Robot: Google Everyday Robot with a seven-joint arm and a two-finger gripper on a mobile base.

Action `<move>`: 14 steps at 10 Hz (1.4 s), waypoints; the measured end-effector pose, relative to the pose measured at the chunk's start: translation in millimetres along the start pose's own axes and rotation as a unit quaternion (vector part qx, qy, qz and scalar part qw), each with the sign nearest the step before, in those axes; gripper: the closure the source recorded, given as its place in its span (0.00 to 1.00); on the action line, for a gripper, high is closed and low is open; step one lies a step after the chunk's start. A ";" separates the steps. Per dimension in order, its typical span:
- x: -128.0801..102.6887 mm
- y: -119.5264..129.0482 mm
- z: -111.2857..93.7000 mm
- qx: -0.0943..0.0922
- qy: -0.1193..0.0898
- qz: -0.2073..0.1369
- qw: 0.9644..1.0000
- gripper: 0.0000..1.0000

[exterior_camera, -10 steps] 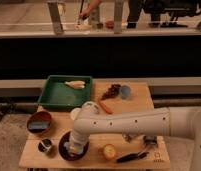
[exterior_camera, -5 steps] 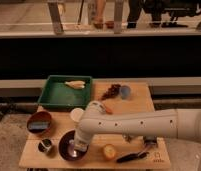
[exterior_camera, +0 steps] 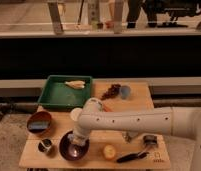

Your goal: Wipe purple bowl with towel

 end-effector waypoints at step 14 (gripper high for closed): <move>24.9 -51.5 10.0 0.054 0.020 -0.040 0.998 1.00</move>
